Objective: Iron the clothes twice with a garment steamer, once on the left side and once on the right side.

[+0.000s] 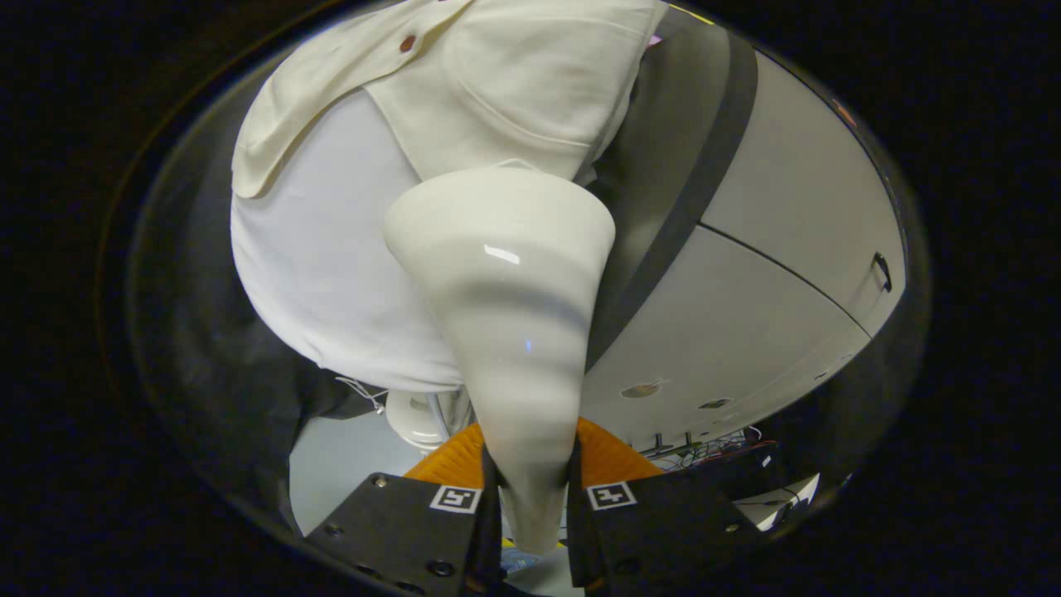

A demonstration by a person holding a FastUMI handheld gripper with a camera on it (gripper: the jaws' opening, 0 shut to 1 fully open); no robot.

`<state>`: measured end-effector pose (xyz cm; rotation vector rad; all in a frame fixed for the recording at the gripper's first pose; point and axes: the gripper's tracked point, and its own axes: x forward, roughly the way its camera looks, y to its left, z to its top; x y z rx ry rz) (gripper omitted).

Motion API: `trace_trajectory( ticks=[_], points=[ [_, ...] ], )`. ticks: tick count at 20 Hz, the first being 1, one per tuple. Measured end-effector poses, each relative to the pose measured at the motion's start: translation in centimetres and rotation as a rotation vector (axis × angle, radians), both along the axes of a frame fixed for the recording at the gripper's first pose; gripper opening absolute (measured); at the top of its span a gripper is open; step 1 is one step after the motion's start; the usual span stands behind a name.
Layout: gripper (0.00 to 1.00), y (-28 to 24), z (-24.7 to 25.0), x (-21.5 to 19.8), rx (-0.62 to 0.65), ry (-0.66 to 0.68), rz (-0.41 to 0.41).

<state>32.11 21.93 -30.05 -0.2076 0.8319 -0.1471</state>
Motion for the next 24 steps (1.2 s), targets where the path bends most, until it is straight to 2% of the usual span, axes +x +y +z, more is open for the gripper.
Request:
trace_trajectory(
  ticks=[2, 5, 12, 17, 20, 24],
  points=[
    [0.32, 1.0, -0.7, -2.0, 0.024, 0.003, 0.025],
    [0.32, 1.9, 1.7, -5.9, 0.045, -0.061, 0.09],
    [0.32, 1.0, 14.2, -17.4, 0.017, -0.311, 0.215],
    [0.32, -0.3, 22.3, -22.8, 0.017, -0.445, 0.242],
    [0.32, 0.0, 25.2, -25.9, 0.051, -0.512, 0.25],
    [0.32, -0.4, 28.1, -27.8, 0.108, -0.581, 0.259]
  ],
)
